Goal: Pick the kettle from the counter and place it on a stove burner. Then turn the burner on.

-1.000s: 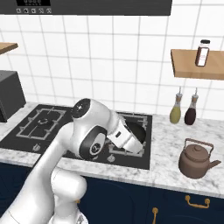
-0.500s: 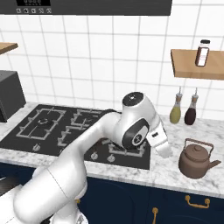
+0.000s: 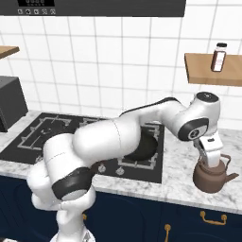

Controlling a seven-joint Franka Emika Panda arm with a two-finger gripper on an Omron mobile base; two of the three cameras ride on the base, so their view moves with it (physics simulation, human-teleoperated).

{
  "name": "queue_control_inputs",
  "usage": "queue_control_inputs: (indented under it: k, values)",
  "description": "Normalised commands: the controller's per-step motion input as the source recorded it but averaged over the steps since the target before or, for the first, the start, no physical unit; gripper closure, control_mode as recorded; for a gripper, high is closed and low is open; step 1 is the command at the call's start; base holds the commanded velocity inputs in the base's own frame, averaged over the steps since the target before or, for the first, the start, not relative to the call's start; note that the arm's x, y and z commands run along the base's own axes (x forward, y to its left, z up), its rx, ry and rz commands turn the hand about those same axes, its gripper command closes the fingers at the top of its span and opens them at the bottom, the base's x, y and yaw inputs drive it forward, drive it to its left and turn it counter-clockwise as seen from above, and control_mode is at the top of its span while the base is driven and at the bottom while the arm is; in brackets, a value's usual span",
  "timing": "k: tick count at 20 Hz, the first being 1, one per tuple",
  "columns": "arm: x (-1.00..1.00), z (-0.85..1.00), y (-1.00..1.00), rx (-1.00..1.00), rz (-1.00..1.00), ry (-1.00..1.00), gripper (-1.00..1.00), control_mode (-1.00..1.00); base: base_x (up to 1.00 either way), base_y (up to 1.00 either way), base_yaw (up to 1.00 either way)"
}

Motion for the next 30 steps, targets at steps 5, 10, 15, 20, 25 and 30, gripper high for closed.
queue_control_inputs:
  k: [5, 10, 15, 20, 25, 30]
  values:
    - [0.80, -0.74, -0.61, 0.02, -0.10, 0.03, -1.00, -1.00, 0.00, 0.00, 0.00]
    - [0.03, -0.13, -0.08, 0.00, -0.01, 0.00, -1.00, -1.00, 0.00, 0.00, 0.00]
    - [0.00, -0.05, -0.04, 0.00, 0.00, 0.00, -1.00, -1.00, 0.00, 0.00, 0.00]
    - [0.13, -0.03, -0.04, 0.01, -0.01, 0.00, -1.00, -1.00, 0.00, 0.00, 0.00]
    - [-0.02, 0.00, 0.01, 0.00, 0.00, -0.04, -1.00, -1.00, 0.00, 0.00, 0.00]
    - [0.02, -0.04, 0.00, 0.00, 0.00, -0.07, -1.00, -1.00, 0.00, 0.00, 0.00]
